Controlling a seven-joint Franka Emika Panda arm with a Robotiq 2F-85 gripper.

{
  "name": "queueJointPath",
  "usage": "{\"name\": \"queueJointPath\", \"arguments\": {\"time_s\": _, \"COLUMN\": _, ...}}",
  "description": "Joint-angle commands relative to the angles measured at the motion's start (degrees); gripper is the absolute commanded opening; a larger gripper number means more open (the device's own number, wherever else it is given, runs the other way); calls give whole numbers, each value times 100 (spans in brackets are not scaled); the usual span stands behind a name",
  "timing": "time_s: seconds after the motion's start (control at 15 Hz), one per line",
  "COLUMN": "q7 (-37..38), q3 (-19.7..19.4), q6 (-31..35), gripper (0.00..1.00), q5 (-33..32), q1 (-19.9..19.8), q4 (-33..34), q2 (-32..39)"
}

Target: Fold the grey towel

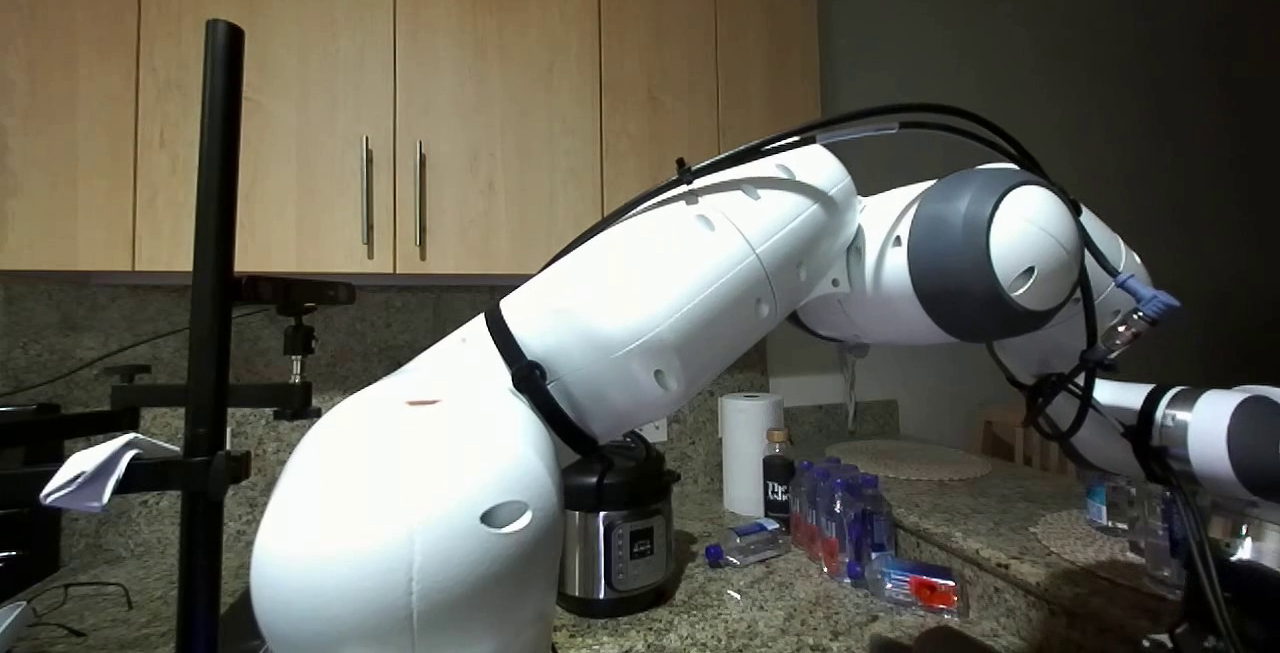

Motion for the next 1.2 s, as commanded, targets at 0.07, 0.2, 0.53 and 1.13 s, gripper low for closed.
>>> {"name": "queueJointPath", "arguments": {"time_s": 0.07, "q7": -422, "q3": 31, "q6": -629, "gripper": 9, "q5": -175, "q1": 141, "q4": -147, "q2": -450}}
{"name": "queueJointPath", "arguments": {"time_s": 0.2, "q7": -495, "q3": 50, "q6": -843, "gripper": 9, "q5": -192, "q1": 239, "q4": -177, "q2": -596}}
{"name": "queueJointPath", "arguments": {"time_s": 0.53, "q7": -752, "q3": 144, "q6": -1401, "gripper": 10, "q5": -275, "q1": 505, "q4": -306, "q2": -917}}
{"name": "queueJointPath", "arguments": {"time_s": 1.13, "q7": -670, "q3": 523, "q6": -2471, "gripper": 10, "q5": -123, "q1": 1099, "q4": -470, "q2": -1044}}
